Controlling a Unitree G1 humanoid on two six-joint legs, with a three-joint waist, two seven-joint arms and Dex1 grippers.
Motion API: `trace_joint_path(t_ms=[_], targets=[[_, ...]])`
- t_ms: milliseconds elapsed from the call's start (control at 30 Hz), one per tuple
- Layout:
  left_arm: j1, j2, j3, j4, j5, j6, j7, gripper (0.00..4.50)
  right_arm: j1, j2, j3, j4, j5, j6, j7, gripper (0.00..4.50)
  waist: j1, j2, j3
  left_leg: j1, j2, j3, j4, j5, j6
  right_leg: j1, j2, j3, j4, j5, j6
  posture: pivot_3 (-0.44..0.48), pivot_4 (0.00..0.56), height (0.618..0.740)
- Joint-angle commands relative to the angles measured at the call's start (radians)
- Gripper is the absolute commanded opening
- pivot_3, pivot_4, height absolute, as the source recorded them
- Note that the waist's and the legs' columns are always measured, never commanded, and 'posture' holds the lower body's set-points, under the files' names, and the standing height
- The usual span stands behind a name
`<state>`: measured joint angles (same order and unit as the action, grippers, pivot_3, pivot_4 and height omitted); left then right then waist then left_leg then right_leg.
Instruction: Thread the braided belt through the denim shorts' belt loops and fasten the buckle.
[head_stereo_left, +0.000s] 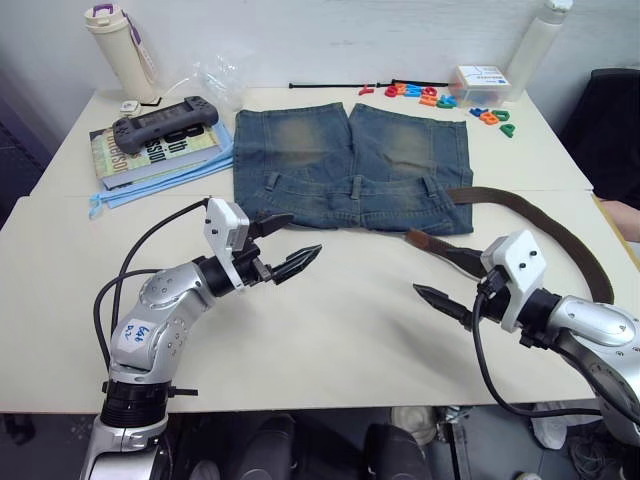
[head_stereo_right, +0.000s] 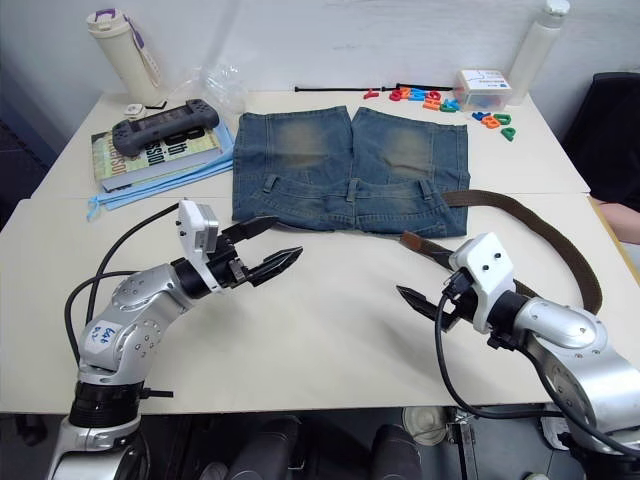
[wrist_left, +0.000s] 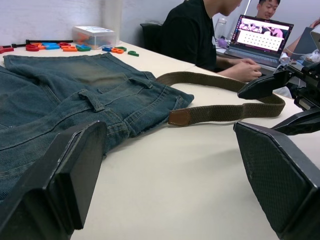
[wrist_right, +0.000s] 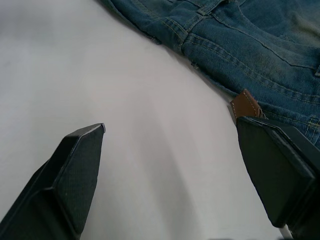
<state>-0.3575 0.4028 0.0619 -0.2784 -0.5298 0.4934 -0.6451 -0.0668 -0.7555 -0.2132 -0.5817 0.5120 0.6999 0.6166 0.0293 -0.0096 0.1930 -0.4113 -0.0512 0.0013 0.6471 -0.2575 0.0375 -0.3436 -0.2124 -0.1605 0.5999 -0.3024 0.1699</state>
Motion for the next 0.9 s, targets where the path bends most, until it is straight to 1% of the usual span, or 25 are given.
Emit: trace_joint_path(t_ms=[33, 367, 467, 567, 733, 833, 900], targets=[[-0.02, 0.008, 0.005, -0.026, -0.024, 0.017, -0.007, 4.47, -0.004, -0.007, -0.042, -0.027, 0.008, -0.012, -0.001, 4.5, 0.0, 0.0, 0.0, 0.0, 0.0, 0.0, 0.0, 0.0, 0.0, 0.0, 0.0, 0.0, 0.0, 0.0, 0.0, 0.0, 0.15, 0.703], [-0.032, -0.001, 0.008, -0.039, -0.036, 0.045, 0.004, 4.47, -0.016, -0.017, -0.041, 0.001, -0.006, -0.012, -0.003, 4.5, 0.0, 0.0, 0.0, 0.0, 0.001, 0.001, 0.0, 0.0, 0.0, 0.0, 0.001, 0.001, 0.0, 0.0, 0.0, 0.0, 0.15, 0.703], [-0.034, -0.004, 0.006, -0.04, -0.035, 0.045, 0.006, 4.47, -0.041, -0.035, -0.019, 0.045, -0.051, -0.009, -0.02, 4.5, 0.0, 0.0, 0.0, 0.0, 0.001, 0.001, 0.0, 0.0, 0.0, 0.0, 0.001, 0.001, 0.0, 0.0, 0.0, 0.0, 0.15, 0.703], [-0.035, -0.007, 0.005, -0.039, -0.034, 0.043, 0.006, 4.47, -0.105, -0.062, 0.027, 0.147, -0.126, 0.0, -0.048, 4.5, 0.0, 0.0, 0.0, 0.001, 0.001, 0.002, 0.0, -0.001, 0.0, 0.0, 0.001, 0.001, 0.0, 0.0, 0.0, 0.0, 0.15, 0.703], [-0.036, -0.012, 0.0, -0.035, -0.031, 0.04, 0.004, 4.47, -0.267, -0.087, 0.147, 0.39, -0.219, -0.017, -0.002, 4.5, -0.006, 0.0, 0.0, 0.001, 0.003, 0.004, 0.0, -0.001, -0.001, 0.0, 0.003, 0.003, -0.001, 0.0, 0.0, 0.0, 0.15, 0.703], [-0.03, -0.015, -0.002, -0.039, -0.029, 0.038, 0.004, 4.47, -0.315, -0.093, 0.201, 0.471, -0.255, -0.022, 0.033, 4.5, -0.004, 0.0, 0.0, 0.002, 0.005, 0.004, 0.0, -0.001, -0.001, 0.0, 0.005, 0.003, -0.002, 0.0, 0.0, 0.0, 0.15, 0.703], [-0.021, -0.016, 0.0, -0.052, -0.033, 0.041, 0.008, 4.47, -0.348, -0.078, 0.213, 0.528, -0.259, 0.009, 0.038, 4.5, -0.004, 0.0, 0.0, 0.001, 0.006, 0.005, 0.0, -0.001, -0.002, 0.0, 0.006, 0.003, -0.003, 0.0, -0.001, 0.0, 0.15, 0.703]])
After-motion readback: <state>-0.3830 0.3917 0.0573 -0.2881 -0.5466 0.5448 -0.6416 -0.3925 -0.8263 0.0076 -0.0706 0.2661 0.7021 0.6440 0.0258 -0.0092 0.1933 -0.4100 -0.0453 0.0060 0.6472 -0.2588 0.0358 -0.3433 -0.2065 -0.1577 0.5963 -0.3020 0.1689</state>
